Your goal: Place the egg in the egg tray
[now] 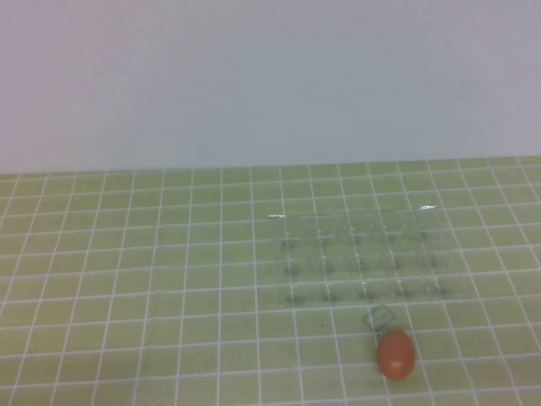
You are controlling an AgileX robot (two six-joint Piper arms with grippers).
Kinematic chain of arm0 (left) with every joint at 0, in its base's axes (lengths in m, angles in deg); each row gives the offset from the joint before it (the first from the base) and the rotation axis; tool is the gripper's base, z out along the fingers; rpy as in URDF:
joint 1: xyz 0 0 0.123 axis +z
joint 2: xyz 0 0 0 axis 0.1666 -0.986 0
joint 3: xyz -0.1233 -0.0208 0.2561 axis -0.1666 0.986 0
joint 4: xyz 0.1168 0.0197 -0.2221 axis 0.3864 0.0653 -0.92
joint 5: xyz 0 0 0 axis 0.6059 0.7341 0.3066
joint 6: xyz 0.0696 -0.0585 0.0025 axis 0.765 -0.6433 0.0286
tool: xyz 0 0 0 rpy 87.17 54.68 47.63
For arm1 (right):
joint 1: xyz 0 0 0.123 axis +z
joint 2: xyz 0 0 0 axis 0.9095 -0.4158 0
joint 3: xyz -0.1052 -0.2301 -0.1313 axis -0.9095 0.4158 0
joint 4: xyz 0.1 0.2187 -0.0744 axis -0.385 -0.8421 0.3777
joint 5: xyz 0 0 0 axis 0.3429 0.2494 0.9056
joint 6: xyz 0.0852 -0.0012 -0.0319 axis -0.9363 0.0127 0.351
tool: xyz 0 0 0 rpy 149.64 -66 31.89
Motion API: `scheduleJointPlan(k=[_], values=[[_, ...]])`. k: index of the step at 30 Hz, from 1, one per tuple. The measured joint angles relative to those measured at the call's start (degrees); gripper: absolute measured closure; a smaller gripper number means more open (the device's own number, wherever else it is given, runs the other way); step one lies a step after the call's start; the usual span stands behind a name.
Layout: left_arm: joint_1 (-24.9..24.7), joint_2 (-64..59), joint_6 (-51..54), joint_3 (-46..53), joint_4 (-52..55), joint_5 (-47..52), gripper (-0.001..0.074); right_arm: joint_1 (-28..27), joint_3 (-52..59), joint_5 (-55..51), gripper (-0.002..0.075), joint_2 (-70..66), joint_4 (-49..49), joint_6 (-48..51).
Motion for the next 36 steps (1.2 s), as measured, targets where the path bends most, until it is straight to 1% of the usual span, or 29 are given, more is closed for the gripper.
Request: scheduleJointPlan(k=[2,5,10,13,14,16,19,21,22,26,32,34,36], values=[[0.0,0.0,0.0,0.0,0.0,0.0,0.0737,0.0,-2.8,-0.9,0.0728,-5.2,-1.1,0.0],[0.0,0.0,0.0,0.0,0.0,0.0,0.0737,0.0,-7.7,-4.2,0.0728,-14.1,-5.4,0.0],[0.0,0.0,0.0,0.0,0.0,0.0,0.0737,0.0,-16.5,-17.5,0.0728,-30.9,-9.1,0.2],[0.0,0.0,0.0,0.0,0.0,0.0,0.0737,1.4,-21.3,-20.5,0.0728,-40.1,-9.2,1.6],[0.0,1.5,0.0,0.0,0.0,0.0,0.0737,2.5,-22.8,-21.0,0.0728,-43.0,-9.2,1.8],[0.0,0.0,0.0,0.0,0.0,0.0,0.0737,5.3,-25.3,-21.3,0.0728,-47.8,-9.2,1.8],[0.0,0.0,0.0,0.0,0.0,0.0,0.0737,10.7,-28.9,-21.3,0.0728,-54.9,-9.2,1.2],[0.0,0.0,0.0,0.0,0.0,0.0,0.0737,14.2,-31.2,-21.1,0.0728,-59.3,-9.2,-1.0],[0.0,1.5,0.0,1.8,-0.1,-0.9,0.0735,15.5,-32.3,-21.1,0.0728,-61.1,-9.2,-1.9],[0.0,1.5,0.0,1.8,-0.1,-0.9,0.0735,20.6,-35.7,-20.4,0.0728,-69.0,-9.2,-4.2],[0.0,0.0,0.0,0.0,0.0,0.0,0.0737,28.2,-37.6,-13.6,0.0728,-76.4,-8.9,-1.9],[0.0,0.0,0.0,0.0,0.0,0.0,0.0737,29.6,-37.8,-10.7,0.0728,-77.7,-7.8,-5.4],[0.0,0.0,0.0,0.0,0.0,0.0,0.0737,30.1,-38.1,-7.8,0.0727,-79.2,-5.1,-13.5]])
